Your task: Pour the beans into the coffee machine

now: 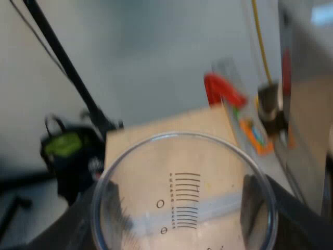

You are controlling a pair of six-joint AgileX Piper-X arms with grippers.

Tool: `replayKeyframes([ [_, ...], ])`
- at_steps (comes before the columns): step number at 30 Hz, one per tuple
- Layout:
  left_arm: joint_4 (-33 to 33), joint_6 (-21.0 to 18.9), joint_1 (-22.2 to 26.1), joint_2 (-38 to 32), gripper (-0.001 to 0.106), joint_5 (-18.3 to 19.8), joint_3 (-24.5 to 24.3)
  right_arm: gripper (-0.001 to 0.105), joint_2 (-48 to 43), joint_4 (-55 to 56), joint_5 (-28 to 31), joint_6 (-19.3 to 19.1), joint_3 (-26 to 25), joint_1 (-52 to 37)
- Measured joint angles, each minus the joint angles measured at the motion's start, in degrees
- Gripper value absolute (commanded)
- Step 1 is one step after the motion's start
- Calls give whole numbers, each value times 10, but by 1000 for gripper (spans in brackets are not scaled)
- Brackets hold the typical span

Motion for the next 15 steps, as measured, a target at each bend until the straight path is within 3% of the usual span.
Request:
replayKeyframes([
  [5,-65,-11,6,-10,5,13,90,81,25,-2,-1,20,12,0],
  [10,-109,-32,6,-10,5,28,142,81,43,-14,-2,29,56,0],
  [11,-157,-39,6,-9,5,38,195,81,45,-27,-2,29,74,0],
  [15,-216,-59,18,-9,5,80,251,81,44,-56,-2,29,101,0],
])
